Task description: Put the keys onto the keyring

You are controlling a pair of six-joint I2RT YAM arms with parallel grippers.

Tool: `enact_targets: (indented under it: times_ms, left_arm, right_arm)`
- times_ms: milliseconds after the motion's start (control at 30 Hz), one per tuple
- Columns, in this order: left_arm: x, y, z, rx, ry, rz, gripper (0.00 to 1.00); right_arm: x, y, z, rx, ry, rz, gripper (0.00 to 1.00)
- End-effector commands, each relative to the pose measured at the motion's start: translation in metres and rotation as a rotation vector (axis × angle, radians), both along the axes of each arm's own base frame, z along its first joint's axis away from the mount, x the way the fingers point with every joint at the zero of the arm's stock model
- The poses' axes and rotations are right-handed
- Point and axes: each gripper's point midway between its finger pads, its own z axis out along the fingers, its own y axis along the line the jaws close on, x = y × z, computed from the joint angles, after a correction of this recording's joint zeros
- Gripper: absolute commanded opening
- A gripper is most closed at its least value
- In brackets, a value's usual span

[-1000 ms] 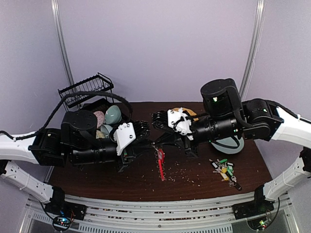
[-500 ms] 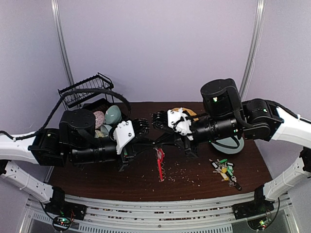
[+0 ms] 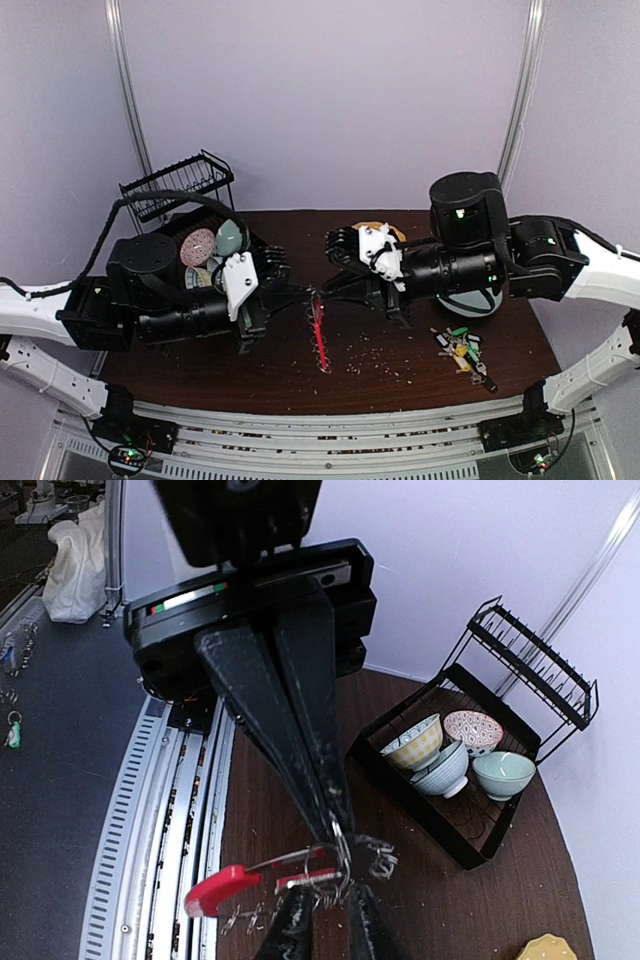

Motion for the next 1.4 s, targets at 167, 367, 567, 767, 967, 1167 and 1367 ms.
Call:
enact_targets:
  times_ms: [167, 367, 567, 767, 967, 1167, 1367]
  left_arm:
    - [-0.014, 0.000, 0.047, -0.214, -0.101, -0.089, 0.00]
    - [-0.022, -0.001, 0.048, -0.235, -0.115, -0.135, 0.00]
    - [-0.022, 0.006, 0.051, -0.256, -0.131, -0.128, 0.00]
    - [-0.021, 0.010, 0.051, -0.268, -0.146, -0.121, 0.00]
    - [-0.021, 0.009, 0.049, -0.259, -0.147, -0.121, 0.00]
    - [-0.021, 0.009, 0.047, -0.253, -0.147, -0.118, 0.00]
    - [-0.020, 0.010, 0.048, -0.249, -0.154, -0.114, 0.00]
  right_arm:
    - [-0.008, 0.001, 0.024, 0.157, 0.061, 0.023, 0.21]
    - [0.001, 0.003, 0.016, 0.151, 0.061, -0.025, 0.26]
    - [-0.002, 0.001, 0.014, 0.148, 0.065, 0.000, 0.14]
    - [-0.001, -0.001, 0.011, 0.135, 0.070, -0.009, 0.19]
    - [-0.004, -0.001, 0.018, 0.160, 0.085, 0.002, 0.22]
    - [-0.005, -0.004, 0.025, 0.180, 0.079, 0.007, 0.22]
    - [-0.009, -0.004, 0.033, 0.202, 0.092, 0.032, 0.18]
